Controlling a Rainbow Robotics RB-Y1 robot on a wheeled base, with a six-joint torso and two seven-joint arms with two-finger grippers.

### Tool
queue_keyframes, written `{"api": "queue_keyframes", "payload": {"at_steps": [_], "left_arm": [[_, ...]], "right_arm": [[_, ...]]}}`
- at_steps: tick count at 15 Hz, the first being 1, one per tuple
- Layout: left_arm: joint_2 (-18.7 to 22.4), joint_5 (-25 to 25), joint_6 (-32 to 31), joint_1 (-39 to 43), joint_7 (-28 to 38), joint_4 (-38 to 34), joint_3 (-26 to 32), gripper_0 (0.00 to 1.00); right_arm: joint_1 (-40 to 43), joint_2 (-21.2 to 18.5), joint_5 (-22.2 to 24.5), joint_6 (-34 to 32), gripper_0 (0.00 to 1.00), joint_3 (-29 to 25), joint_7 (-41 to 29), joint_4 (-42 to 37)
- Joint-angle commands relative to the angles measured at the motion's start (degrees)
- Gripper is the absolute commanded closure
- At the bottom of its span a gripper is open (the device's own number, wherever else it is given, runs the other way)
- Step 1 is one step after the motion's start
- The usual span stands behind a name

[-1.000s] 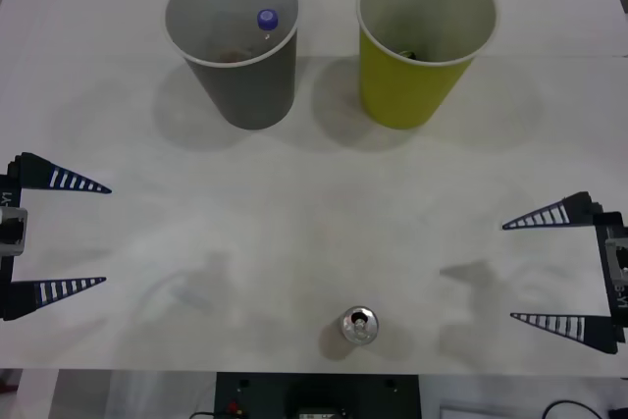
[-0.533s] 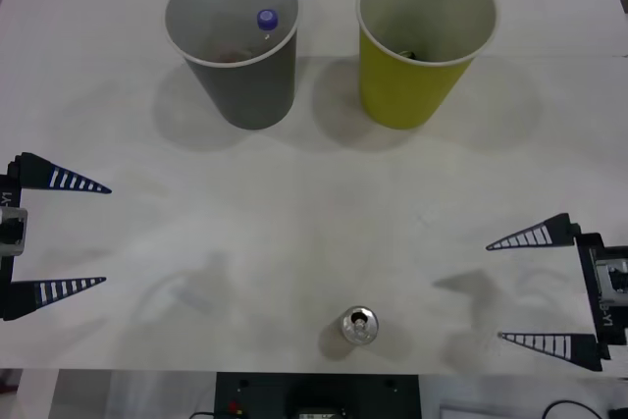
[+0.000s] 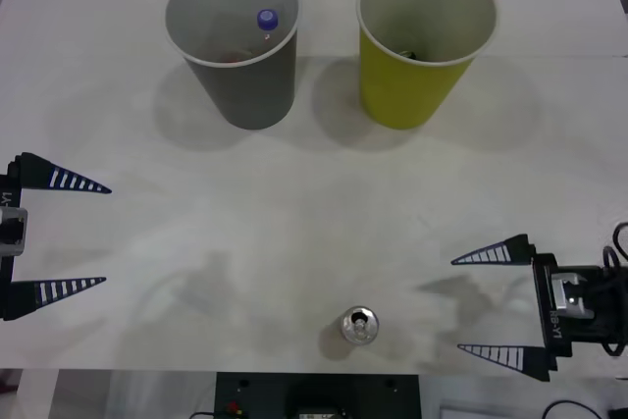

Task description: Put the can into the green bin and the plastic bottle into the gray bin

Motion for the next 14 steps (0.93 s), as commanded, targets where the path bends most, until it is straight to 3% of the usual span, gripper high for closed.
{"api": "queue_keyframes", "payload": {"at_steps": [1, 6, 14], "left_arm": [[0.0, 0.0, 0.0, 0.0, 0.0, 0.0, 0.0, 0.0], [0.0, 0.0, 0.0, 0.0, 0.0, 0.0, 0.0, 0.0], [0.0, 0.0, 0.0, 0.0, 0.0, 0.0, 0.0, 0.0]], "right_arm": [[-0.61, 3.03, 0.03, 0.11, 0.0, 1.46, 5.39, 2.59], [-2.19, 6.64, 0.11, -0.06, 0.0, 3.92, 11.54, 7.34], [-3.25, 15.34, 7.23, 0.64, 0.0, 4.19, 11.37, 8.39]]}}
